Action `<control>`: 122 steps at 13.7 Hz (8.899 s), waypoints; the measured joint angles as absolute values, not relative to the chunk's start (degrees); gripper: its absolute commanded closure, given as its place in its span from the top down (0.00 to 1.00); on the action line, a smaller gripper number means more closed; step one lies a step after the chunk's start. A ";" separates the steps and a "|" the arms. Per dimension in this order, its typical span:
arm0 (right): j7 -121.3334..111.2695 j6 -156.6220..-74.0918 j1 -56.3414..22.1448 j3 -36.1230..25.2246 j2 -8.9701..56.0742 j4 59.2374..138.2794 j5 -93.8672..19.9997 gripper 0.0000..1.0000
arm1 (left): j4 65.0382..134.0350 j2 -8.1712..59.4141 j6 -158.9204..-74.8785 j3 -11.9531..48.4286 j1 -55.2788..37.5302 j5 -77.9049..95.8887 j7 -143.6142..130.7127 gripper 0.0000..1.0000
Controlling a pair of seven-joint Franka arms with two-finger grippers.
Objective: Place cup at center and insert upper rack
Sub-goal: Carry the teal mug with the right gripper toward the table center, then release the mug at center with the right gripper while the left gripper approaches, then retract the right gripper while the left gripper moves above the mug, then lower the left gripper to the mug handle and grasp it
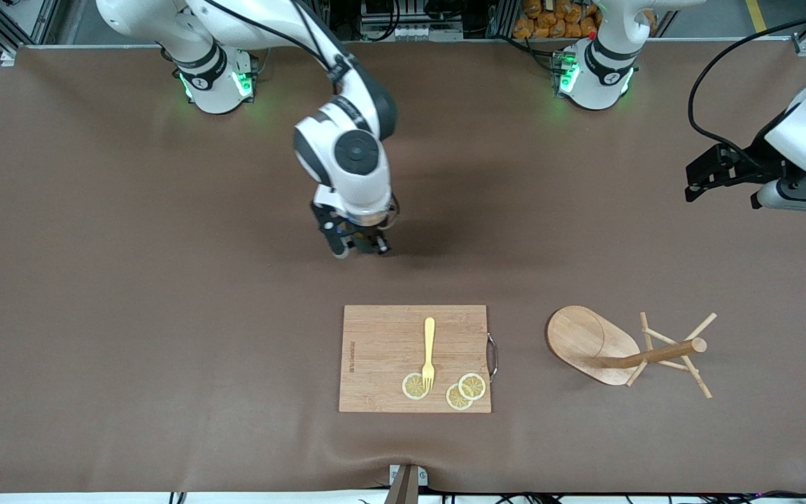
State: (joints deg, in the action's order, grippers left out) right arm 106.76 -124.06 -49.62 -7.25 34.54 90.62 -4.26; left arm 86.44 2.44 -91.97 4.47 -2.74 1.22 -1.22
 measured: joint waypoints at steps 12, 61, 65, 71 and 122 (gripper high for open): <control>114.78 -128.63 -54.86 -7.28 39.80 85.85 -11.07 0.00 | 86.74 2.45 -91.93 4.51 -2.76 1.22 -1.22 1.00; 21.94 -88.34 -9.17 -11.31 17.39 84.05 -10.74 1.00 | 88.54 15.10 -100.31 13.68 -25.90 -13.36 -44.35 1.00; 5.84 -89.15 -3.83 -11.40 15.06 85.66 -6.41 1.00 | 88.31 16.89 -100.39 13.71 -32.75 -15.60 -53.10 1.00; -4.16 -100.81 -4.66 -9.49 -2.55 103.18 -0.79 1.00 | 87.15 23.68 -106.63 13.67 -40.23 -21.74 -67.07 1.00; -0.04 -96.22 -2.74 -8.68 -0.64 89.53 0.73 1.00 | 81.43 56.75 -101.45 11.24 -63.61 -75.21 -129.75 1.00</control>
State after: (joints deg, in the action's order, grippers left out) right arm -0.04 -96.22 -2.74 -8.68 -0.64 89.53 0.73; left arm 81.43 56.75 -101.45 11.24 -63.61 -75.21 -129.75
